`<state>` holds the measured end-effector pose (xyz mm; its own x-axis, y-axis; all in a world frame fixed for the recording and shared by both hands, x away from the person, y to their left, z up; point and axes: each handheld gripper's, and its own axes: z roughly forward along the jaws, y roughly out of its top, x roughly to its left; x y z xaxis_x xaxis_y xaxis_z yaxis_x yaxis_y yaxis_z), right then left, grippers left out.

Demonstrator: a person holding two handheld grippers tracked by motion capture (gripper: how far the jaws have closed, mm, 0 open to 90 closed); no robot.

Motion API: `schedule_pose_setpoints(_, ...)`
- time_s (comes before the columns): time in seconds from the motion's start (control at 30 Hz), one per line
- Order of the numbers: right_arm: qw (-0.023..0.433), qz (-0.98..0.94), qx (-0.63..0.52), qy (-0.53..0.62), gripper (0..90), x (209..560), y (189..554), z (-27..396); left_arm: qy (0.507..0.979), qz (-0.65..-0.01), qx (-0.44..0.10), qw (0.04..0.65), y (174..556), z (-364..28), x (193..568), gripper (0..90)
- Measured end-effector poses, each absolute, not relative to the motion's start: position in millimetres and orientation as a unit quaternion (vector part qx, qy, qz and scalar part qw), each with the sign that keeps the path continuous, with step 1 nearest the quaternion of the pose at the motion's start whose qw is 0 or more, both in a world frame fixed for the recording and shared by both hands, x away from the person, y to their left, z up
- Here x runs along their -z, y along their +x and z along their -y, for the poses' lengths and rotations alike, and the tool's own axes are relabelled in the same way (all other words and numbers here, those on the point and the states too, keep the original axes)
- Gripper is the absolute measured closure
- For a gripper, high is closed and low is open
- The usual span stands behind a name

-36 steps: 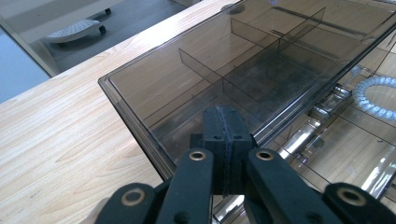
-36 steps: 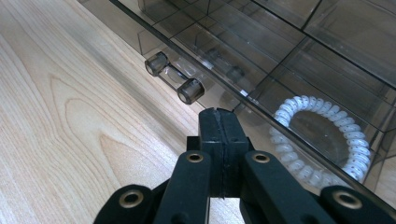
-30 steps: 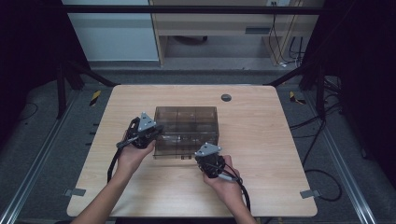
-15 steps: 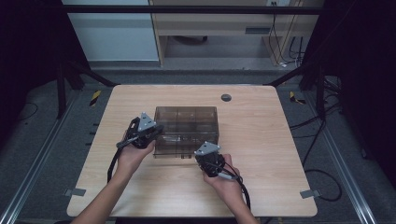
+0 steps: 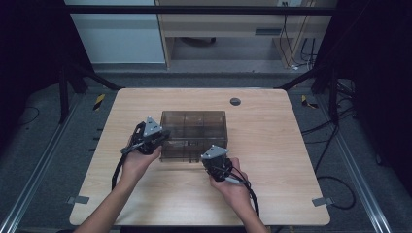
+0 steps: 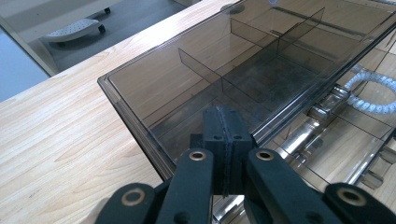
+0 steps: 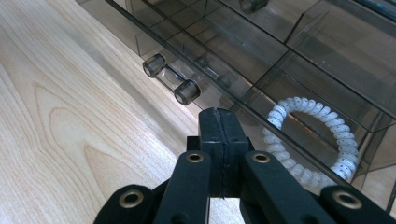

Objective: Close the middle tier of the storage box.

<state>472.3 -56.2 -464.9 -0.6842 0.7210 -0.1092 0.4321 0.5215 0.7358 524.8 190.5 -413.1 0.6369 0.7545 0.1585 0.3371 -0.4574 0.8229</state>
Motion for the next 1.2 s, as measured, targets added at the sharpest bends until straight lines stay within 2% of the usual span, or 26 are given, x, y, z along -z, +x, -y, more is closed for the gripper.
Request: schedule_pose_setpoints(1.2,0.204,-0.837,-0.36,0.358,90.0,466,499,48,0.814,-0.335,-0.26,0.397,525,-191,413,89.4)
